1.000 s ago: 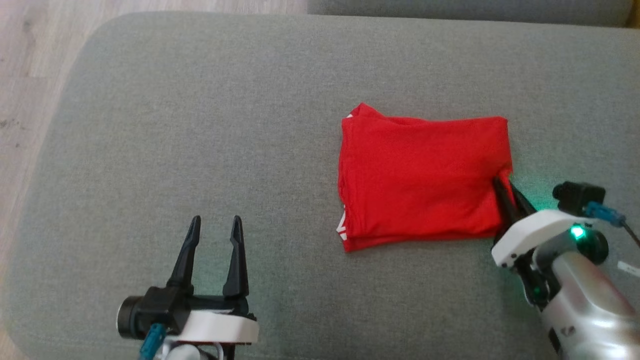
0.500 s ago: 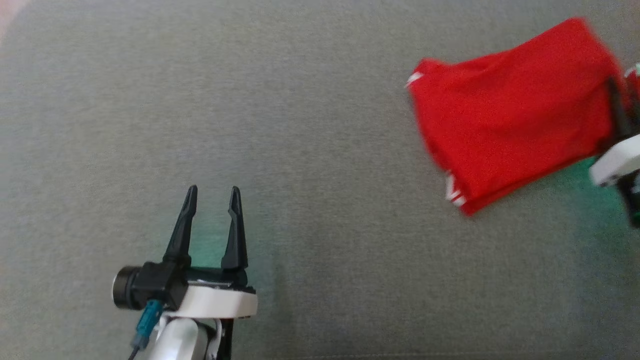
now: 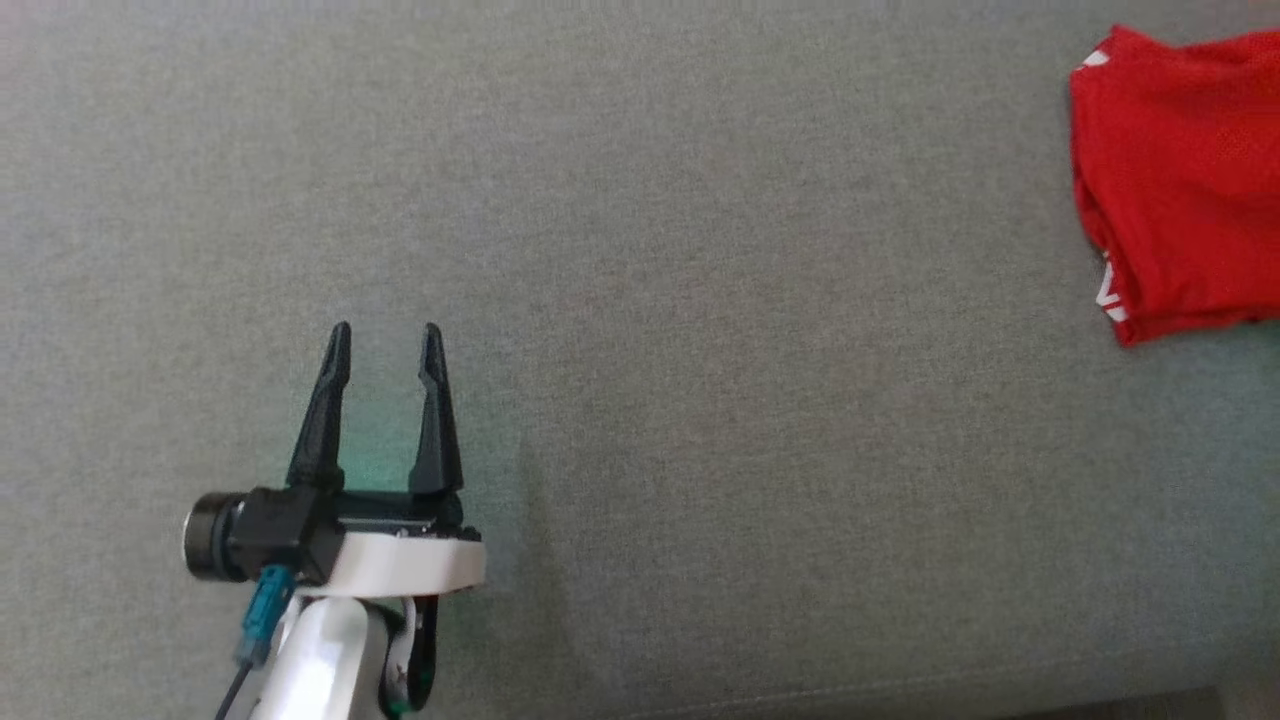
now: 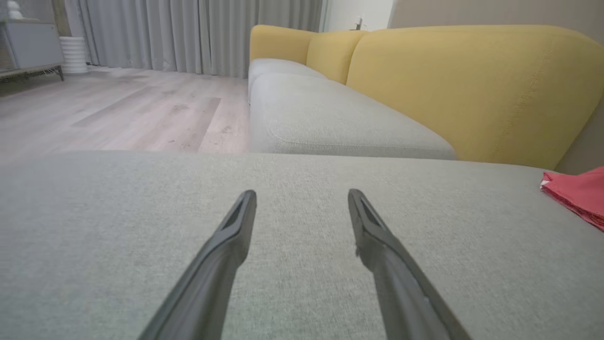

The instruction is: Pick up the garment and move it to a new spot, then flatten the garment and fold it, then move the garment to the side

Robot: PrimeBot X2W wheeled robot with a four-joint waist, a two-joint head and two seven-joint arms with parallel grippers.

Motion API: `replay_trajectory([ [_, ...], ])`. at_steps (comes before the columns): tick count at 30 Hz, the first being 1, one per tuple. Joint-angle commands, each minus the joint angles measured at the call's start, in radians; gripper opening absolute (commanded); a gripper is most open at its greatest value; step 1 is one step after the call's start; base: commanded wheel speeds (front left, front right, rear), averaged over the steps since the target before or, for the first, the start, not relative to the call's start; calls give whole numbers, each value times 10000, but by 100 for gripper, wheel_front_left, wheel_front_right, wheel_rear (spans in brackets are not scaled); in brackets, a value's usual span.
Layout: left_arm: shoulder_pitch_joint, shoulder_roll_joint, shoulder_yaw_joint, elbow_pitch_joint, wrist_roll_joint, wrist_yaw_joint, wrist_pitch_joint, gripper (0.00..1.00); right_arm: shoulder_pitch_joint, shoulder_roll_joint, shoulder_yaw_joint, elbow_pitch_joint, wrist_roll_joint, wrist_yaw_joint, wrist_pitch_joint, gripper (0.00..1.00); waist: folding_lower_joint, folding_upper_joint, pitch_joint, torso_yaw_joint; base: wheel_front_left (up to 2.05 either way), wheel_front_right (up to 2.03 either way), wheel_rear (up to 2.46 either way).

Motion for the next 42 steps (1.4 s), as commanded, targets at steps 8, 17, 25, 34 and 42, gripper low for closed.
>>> replay_trajectory([
  [8,182,-11,275,-85,-92,293,-53,100,2394,2577,-1577,-3366,-2543,-7,-131,100,0,0,-1767,561,0,0,0],
  [17,1257,-11,127,43,-24,448,-53,100,5801,4877,159,-6641,-2407,-7,-132,100,0,0,-3644,1151,0,0,0],
  [25,1775,-11,126,40,21,460,-53,100,7047,5534,446,-7727,-2543,-7,-133,100,0,0,-4156,1379,0,0,0],
  [34,1832,-11,159,-42,138,393,-53,100,7394,5791,409,-7794,-2762,-7,-133,100,0,0,-4233,1363,0,0,0],
  [42,2207,2,-101,457,167,344,2,0,7759,5887,192,-7312,-2723,0,-21,0,0,0,-4232,1279,0,0,0],
])
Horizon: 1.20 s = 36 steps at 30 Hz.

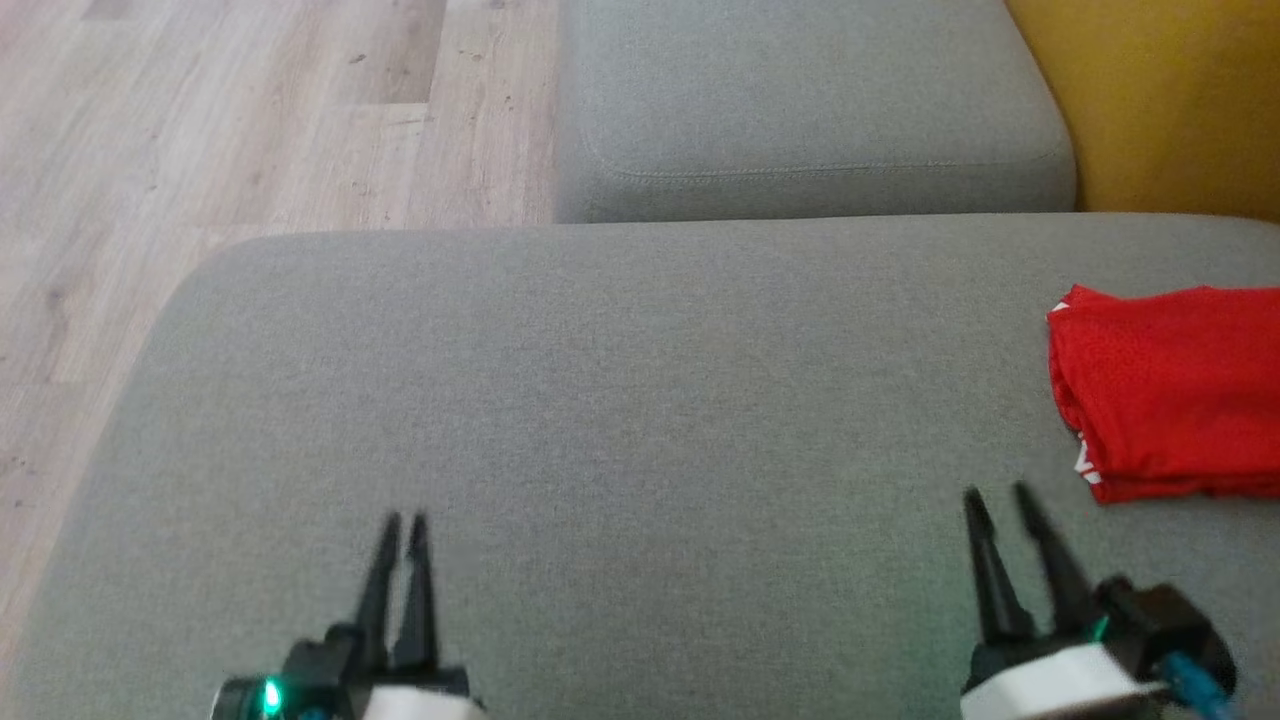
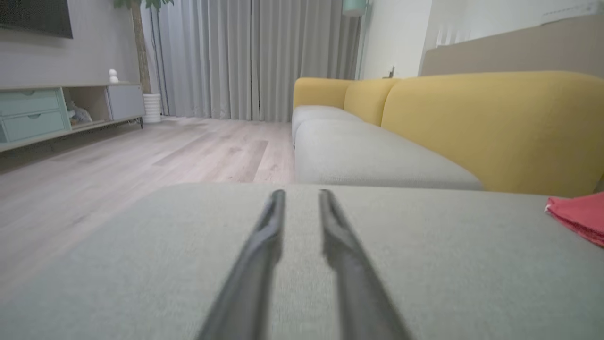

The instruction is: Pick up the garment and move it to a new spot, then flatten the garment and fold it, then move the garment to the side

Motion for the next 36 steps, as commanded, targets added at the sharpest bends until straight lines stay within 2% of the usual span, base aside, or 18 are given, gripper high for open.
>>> replay_trajectory([
  [1,42,0,0,65,-6,-2,2,0,33,4,3,81,6,0,0,0,0,0,0,-1,0,0,0],
  [36,-424,184,701,238,-4177,-657,822,0,-568,-168,-257,309,4343,-2,832,0,0,0,254,-139,0,0,0],
])
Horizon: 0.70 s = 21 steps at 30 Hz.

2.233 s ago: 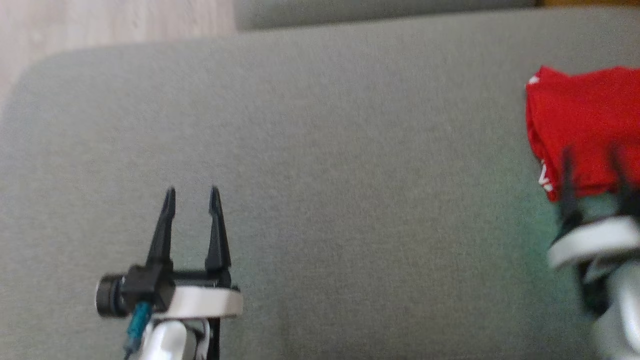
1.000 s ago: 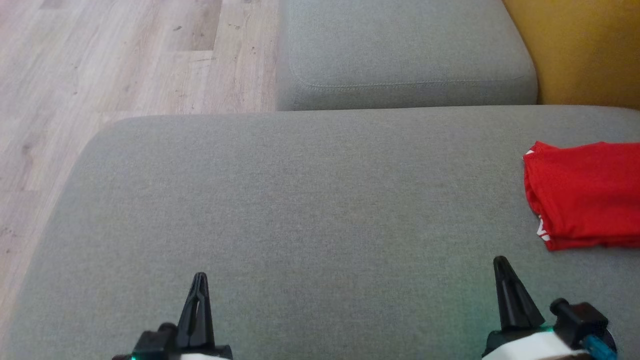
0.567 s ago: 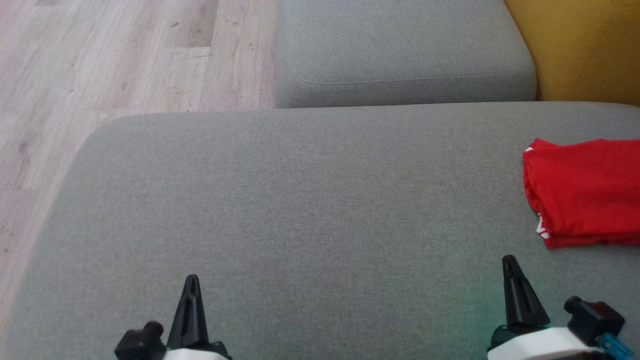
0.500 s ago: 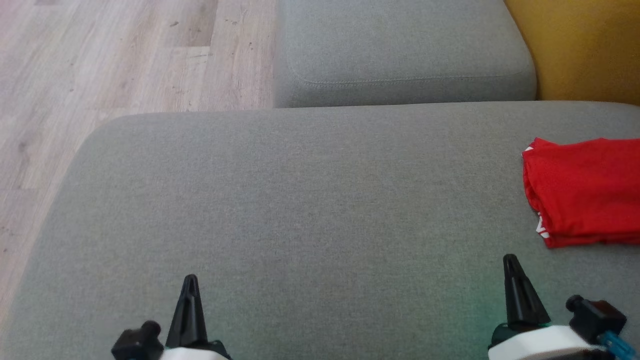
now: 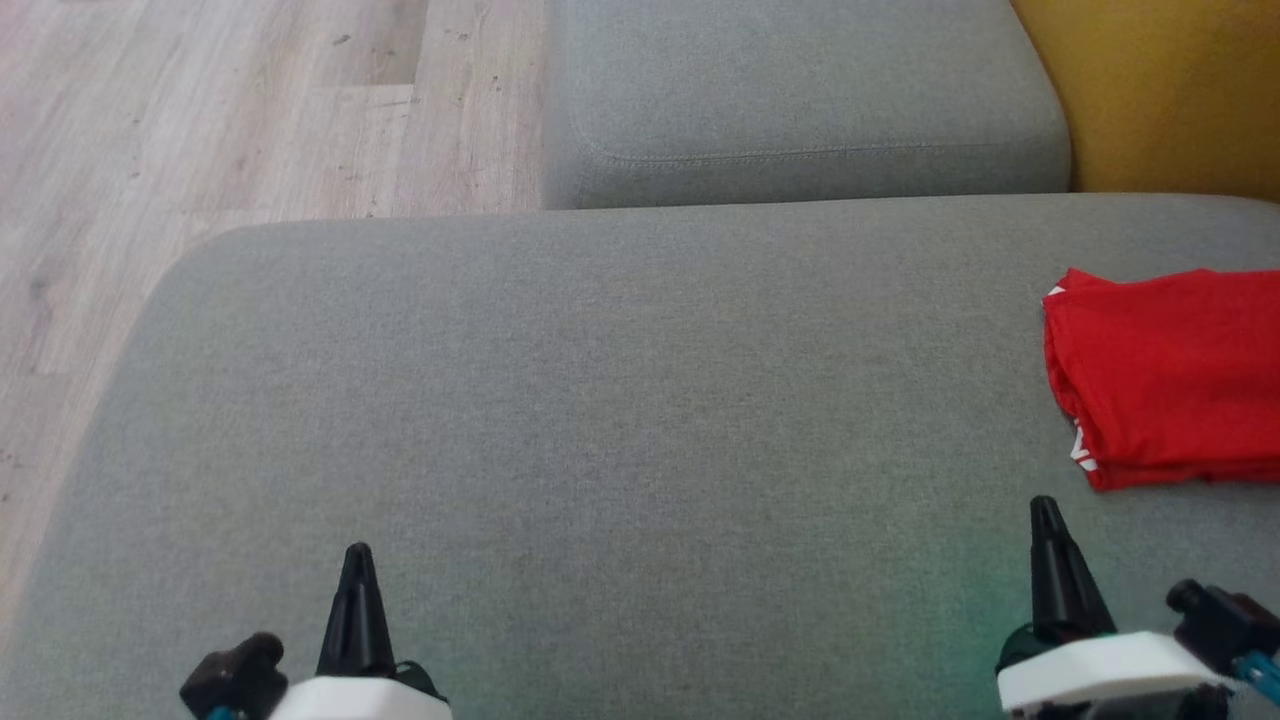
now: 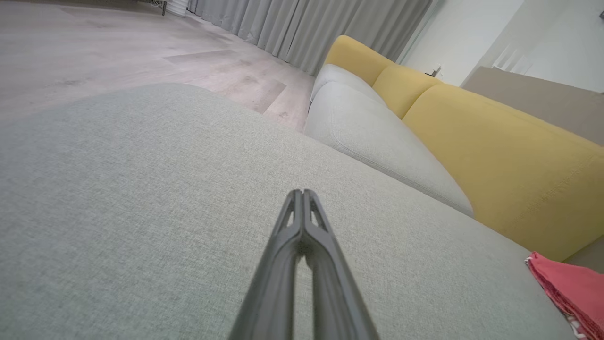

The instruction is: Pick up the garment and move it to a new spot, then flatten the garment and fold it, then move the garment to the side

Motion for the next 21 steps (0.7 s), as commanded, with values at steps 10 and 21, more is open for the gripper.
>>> replay_trajectory([
  [10,-731,150,497,-294,-1331,-264,283,0,-803,-196,-89,-237,1408,-3,324,0,-1,0,75,-41,0,0,0],
  [21,-882,172,767,-268,-2608,-471,580,0,-1002,-219,-215,-180,2743,-3,622,0,-1,0,156,-85,0,0,0],
])
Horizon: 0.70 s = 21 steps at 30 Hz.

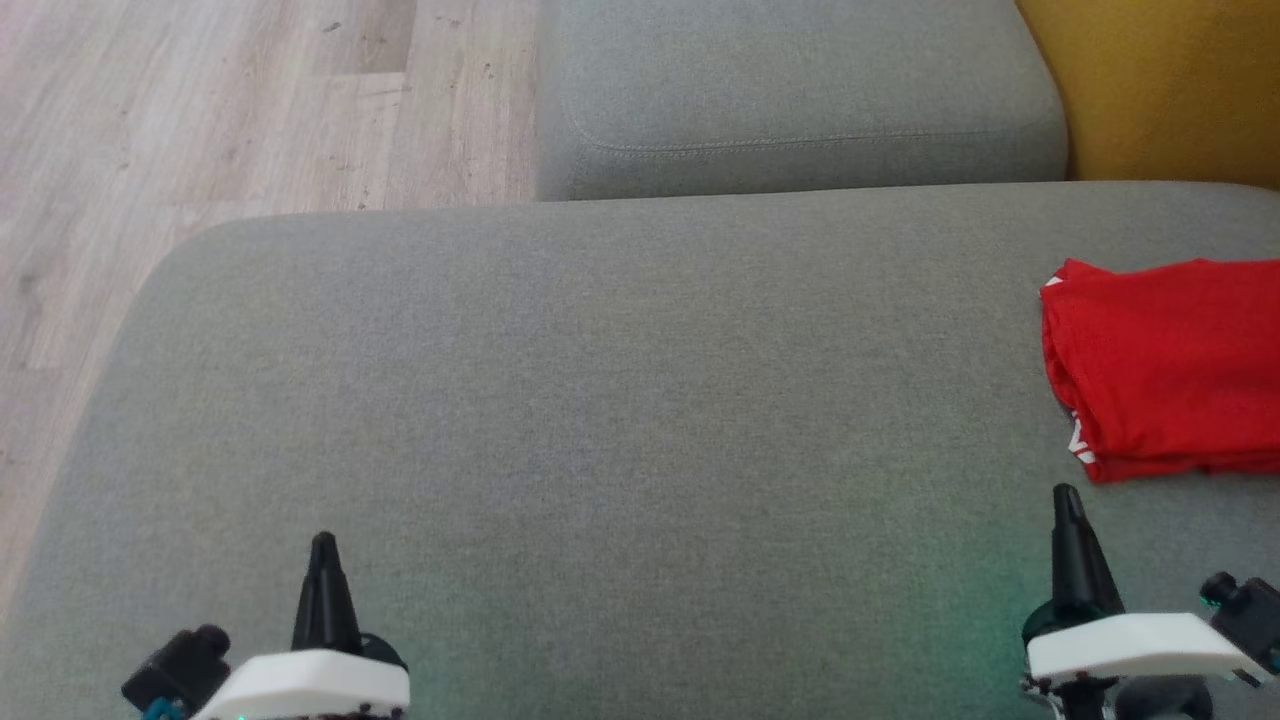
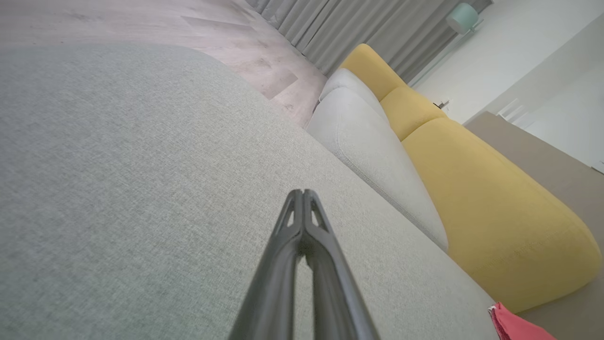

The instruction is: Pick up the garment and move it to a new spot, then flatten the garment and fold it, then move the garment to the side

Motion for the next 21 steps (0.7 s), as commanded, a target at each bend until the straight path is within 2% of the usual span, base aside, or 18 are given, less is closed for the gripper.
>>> replay_trajectory([
  [1,-598,159,261,-292,-272,-93,76,0,-662,-207,11,-288,306,-3,43,0,-1,0,10,-5,0,0,0],
  [21,-866,178,757,-238,-2462,-452,614,0,-1009,-229,-231,-188,2597,-5,578,0,-1,0,148,-81,0,0,0],
])
